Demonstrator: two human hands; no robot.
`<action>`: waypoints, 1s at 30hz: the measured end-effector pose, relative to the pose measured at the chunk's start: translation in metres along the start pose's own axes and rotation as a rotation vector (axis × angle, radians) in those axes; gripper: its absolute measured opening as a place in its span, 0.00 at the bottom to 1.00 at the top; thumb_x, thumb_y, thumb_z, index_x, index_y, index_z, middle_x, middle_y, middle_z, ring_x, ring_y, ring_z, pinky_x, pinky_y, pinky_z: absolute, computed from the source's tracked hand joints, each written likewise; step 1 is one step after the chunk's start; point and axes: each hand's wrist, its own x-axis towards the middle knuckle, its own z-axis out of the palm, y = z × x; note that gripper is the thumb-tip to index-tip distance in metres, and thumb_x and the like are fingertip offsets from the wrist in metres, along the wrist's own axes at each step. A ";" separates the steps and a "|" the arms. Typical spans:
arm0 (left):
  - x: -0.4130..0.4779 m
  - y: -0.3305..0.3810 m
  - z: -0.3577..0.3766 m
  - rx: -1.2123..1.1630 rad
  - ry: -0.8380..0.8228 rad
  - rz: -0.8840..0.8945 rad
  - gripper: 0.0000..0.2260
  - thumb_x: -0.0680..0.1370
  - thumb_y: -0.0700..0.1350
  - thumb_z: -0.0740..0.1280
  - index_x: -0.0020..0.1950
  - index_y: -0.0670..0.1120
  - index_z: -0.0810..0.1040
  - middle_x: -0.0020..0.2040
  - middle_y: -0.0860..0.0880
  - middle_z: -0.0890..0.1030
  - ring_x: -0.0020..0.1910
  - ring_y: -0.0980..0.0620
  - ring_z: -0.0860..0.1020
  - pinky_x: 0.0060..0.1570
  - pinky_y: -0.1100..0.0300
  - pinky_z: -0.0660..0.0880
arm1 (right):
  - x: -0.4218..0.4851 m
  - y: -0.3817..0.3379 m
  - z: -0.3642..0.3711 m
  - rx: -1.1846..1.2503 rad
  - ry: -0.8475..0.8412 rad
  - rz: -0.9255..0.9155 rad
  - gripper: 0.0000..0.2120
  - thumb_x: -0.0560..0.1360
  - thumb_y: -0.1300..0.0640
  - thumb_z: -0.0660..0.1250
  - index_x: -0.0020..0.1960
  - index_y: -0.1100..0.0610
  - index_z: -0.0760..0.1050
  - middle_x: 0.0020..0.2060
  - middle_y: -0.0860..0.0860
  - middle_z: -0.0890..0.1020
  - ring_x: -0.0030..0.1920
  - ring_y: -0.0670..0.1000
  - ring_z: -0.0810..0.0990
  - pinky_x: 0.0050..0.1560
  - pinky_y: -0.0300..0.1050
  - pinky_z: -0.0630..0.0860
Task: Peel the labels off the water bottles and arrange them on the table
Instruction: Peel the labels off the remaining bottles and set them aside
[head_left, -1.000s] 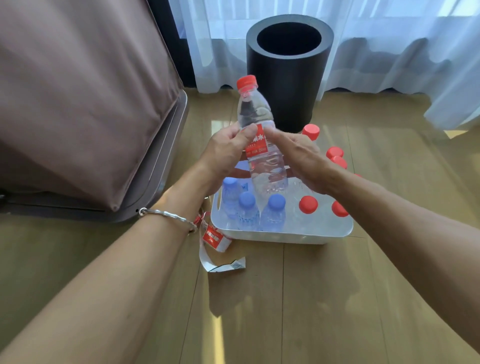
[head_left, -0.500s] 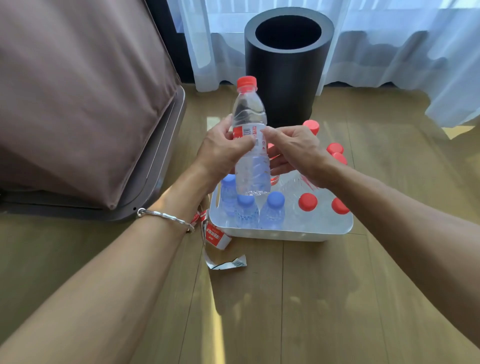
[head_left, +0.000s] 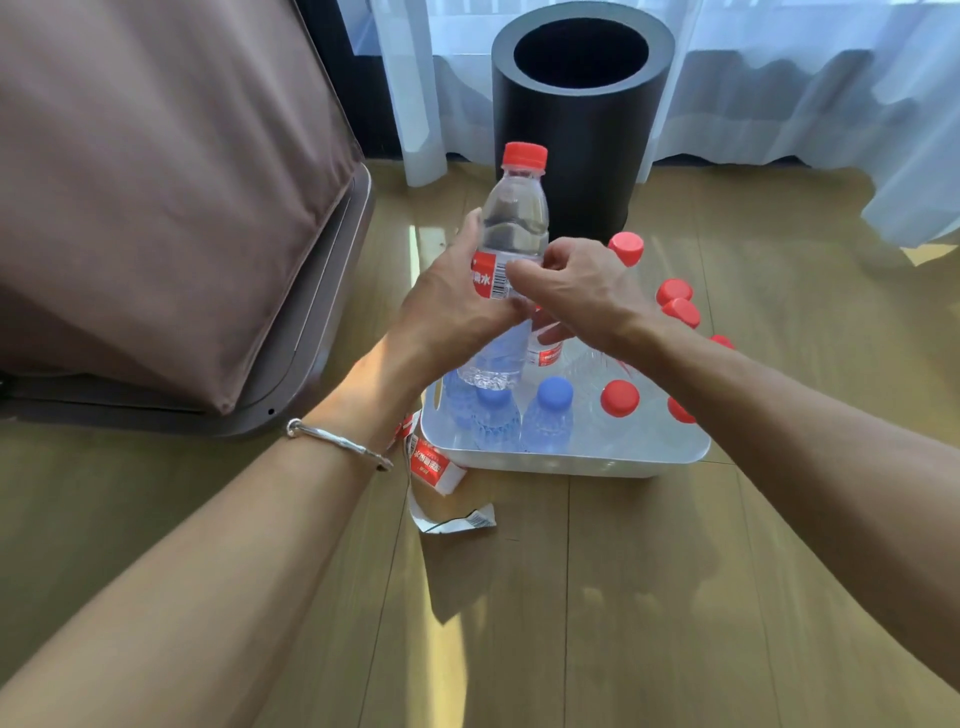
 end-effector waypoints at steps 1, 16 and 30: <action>0.000 0.000 0.001 0.016 0.015 0.012 0.31 0.73 0.50 0.75 0.73 0.51 0.66 0.57 0.53 0.81 0.51 0.59 0.81 0.52 0.62 0.79 | 0.000 0.000 0.000 -0.007 0.001 -0.003 0.07 0.78 0.50 0.63 0.41 0.49 0.73 0.40 0.53 0.83 0.41 0.52 0.85 0.43 0.47 0.84; 0.002 0.003 0.007 -0.311 0.090 -0.157 0.33 0.69 0.37 0.72 0.72 0.43 0.62 0.53 0.47 0.77 0.42 0.58 0.80 0.39 0.66 0.77 | 0.004 0.006 -0.005 0.217 -0.171 0.016 0.16 0.82 0.48 0.60 0.65 0.54 0.72 0.53 0.51 0.82 0.50 0.48 0.83 0.50 0.48 0.82; 0.002 0.003 0.001 -0.192 0.077 -0.258 0.17 0.68 0.52 0.68 0.54 0.48 0.82 0.48 0.46 0.85 0.47 0.49 0.84 0.43 0.45 0.83 | -0.002 0.013 -0.011 0.305 -0.181 -0.002 0.18 0.80 0.47 0.64 0.68 0.51 0.74 0.54 0.54 0.84 0.52 0.53 0.85 0.56 0.61 0.80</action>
